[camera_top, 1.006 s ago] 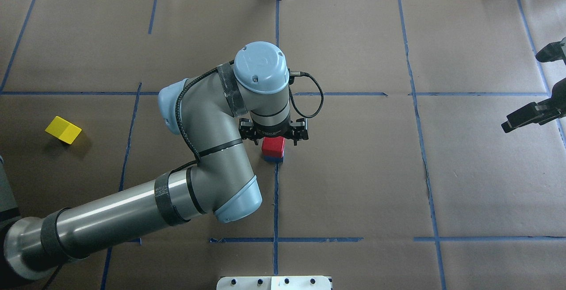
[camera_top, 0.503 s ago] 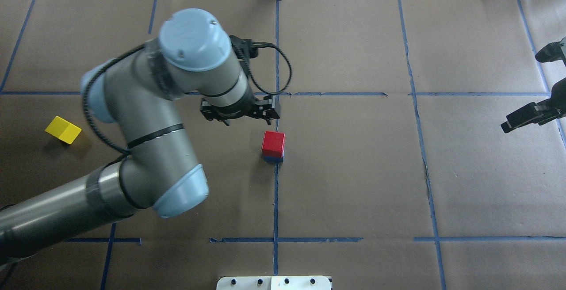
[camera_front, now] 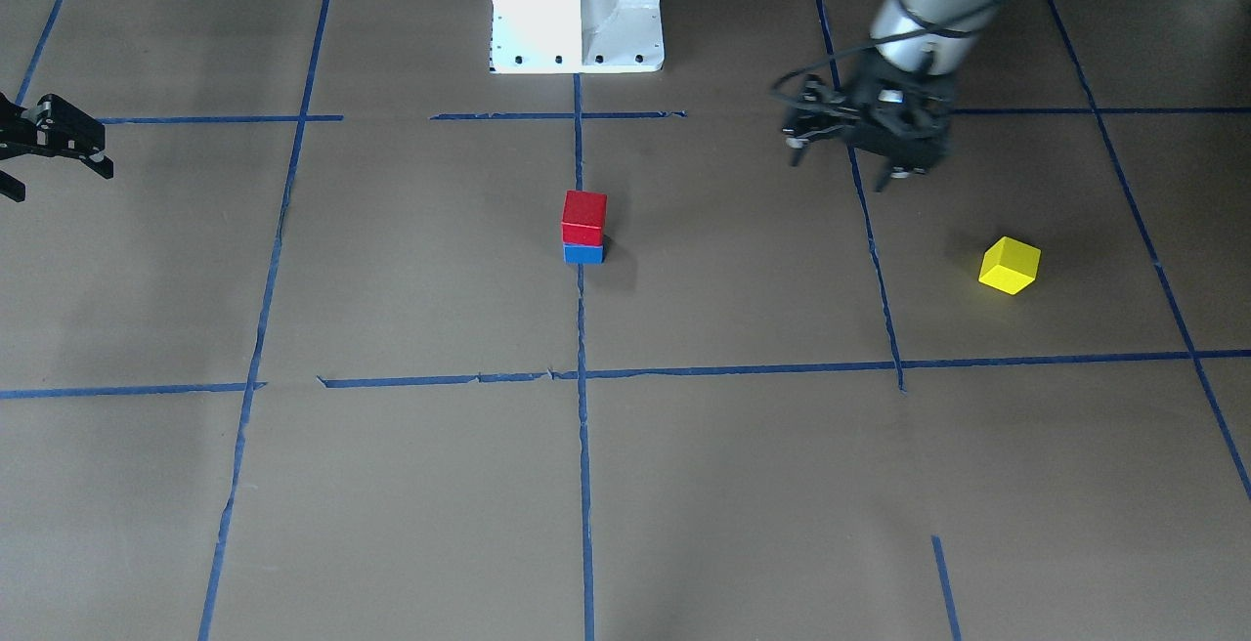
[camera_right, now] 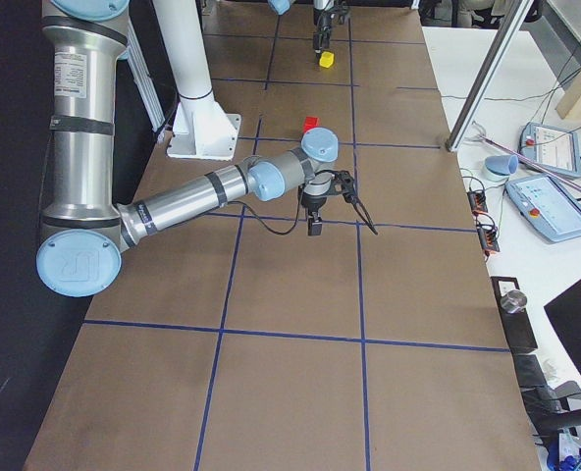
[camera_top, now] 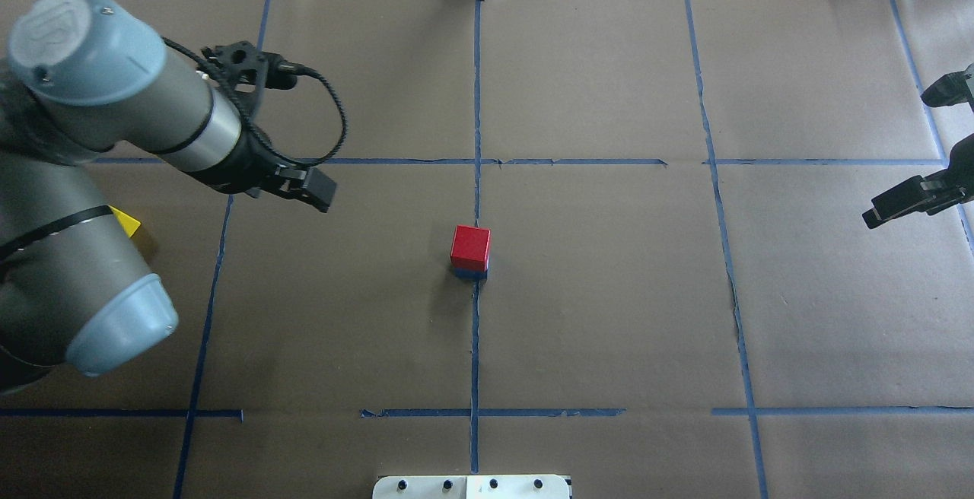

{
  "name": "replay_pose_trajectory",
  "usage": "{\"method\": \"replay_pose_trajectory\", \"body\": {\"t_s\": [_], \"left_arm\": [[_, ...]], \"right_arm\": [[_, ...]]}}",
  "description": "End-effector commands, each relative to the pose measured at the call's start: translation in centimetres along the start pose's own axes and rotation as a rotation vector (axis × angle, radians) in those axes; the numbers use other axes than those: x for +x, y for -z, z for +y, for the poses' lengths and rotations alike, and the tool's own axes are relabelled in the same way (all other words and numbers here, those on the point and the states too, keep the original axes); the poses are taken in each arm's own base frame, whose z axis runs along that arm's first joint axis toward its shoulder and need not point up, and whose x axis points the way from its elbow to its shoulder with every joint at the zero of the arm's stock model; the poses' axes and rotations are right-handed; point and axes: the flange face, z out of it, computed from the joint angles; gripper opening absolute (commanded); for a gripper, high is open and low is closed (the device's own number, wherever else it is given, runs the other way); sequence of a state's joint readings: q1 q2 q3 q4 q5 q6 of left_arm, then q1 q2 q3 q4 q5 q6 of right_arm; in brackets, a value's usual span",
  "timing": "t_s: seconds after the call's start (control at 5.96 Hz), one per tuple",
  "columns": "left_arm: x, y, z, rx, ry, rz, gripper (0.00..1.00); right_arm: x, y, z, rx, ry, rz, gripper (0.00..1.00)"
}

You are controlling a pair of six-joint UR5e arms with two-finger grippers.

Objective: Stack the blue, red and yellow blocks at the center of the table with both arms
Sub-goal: 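Move the left gripper back toward the yellow cube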

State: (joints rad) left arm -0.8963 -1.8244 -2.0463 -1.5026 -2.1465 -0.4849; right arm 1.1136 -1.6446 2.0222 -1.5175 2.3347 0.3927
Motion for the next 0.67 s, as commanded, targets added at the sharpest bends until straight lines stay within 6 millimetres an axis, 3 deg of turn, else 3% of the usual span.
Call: {"method": "replay_pose_trajectory", "body": {"t_s": [0.0,0.17,0.5], "left_arm": [[-10.1,-2.6,3.9,-0.093,-0.059,-0.062,0.99],[-12.2,-5.1,4.5,-0.128,-0.038,-0.074,0.99],[-17.3,-12.3,4.3,-0.130,-0.030,-0.070,0.99]], "right_arm": [[0.1,-0.1,0.0,-0.001,-0.002,0.000,1.00],[0.6,-0.5,0.0,-0.009,-0.009,0.006,1.00],[1.3,-1.6,-0.8,-0.012,-0.011,0.013,1.00]]}}
